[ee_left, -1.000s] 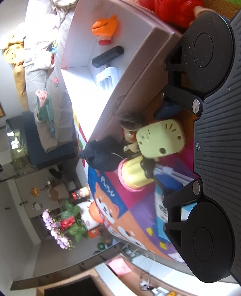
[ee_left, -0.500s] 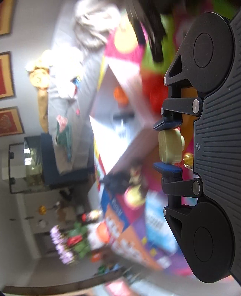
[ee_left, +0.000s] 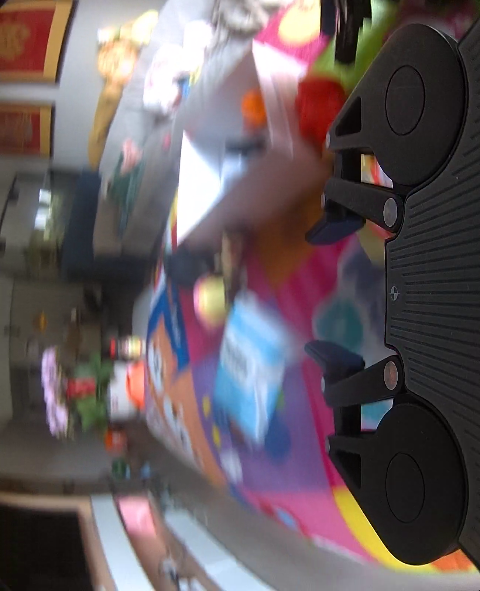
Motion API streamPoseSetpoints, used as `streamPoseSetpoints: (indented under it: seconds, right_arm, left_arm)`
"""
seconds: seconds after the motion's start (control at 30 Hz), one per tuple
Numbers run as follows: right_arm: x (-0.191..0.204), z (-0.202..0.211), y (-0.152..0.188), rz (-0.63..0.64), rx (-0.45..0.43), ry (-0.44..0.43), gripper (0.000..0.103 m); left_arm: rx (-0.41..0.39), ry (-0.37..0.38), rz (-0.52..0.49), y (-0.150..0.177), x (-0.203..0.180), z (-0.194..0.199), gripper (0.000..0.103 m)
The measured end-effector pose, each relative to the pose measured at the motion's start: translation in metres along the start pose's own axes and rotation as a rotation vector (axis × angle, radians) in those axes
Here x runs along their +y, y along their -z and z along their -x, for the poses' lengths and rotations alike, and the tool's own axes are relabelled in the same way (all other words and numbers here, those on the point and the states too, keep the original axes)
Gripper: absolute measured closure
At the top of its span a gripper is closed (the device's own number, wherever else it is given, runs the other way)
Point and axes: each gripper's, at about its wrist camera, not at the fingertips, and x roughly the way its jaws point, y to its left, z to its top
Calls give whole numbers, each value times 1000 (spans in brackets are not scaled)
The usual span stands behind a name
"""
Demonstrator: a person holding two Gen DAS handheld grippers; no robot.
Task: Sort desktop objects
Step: 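Move the left gripper toward the pink Hello Kitty toy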
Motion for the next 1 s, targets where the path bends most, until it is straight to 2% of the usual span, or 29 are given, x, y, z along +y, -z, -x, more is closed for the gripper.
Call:
streamPoseSetpoints:
  seconds: [0.07, 0.13, 0.2, 0.3, 0.37, 0.47, 0.53, 0.63, 0.73, 0.77, 0.87, 1.0]
  right_arm:
    - [1, 0, 0, 3, 1, 3, 0]
    - [2, -1, 0, 7, 3, 8, 0]
    - [3, -1, 0, 12, 5, 12, 0]
    - [3, -1, 0, 7, 6, 10, 0]
    - [0, 0, 1, -15, -1, 0, 0]
    - [-3, 1, 0, -33, -5, -10, 0]
    - [-2, 1, 0, -30, -4, -9, 0]
    - [0, 0, 0, -20, -2, -2, 0]
    - [4, -2, 0, 0, 4, 15, 0]
    - [5, -2, 0, 3, 5, 19, 0]
    - [6, -2, 0, 10, 7, 25, 0]
    - [7, -3, 1, 15, 9, 30, 0]
  left_arm:
    - [10, -31, 39, 3, 15, -1, 29]
    - [19, -25, 60, 5, 24, 0, 24]
    - [19, -5, 56, 7, 26, 2, 15]
    - [29, 81, 26, 14, 15, 6, 9]
    - [46, 152, -4, 18, 0, 6, 8]
    - [38, 201, -67, 21, -28, 3, 7]
    - [8, 190, -121, 19, -43, -5, 7]
    - [-13, 117, -154, 13, -51, -21, 6]
    - [2, 110, -157, 8, -48, -35, 6]
    - [9, 140, -145, 7, -45, -36, 5]
    - [55, 315, -106, 8, -39, -37, 5]
    - [85, 400, -135, 19, -43, -26, 5]
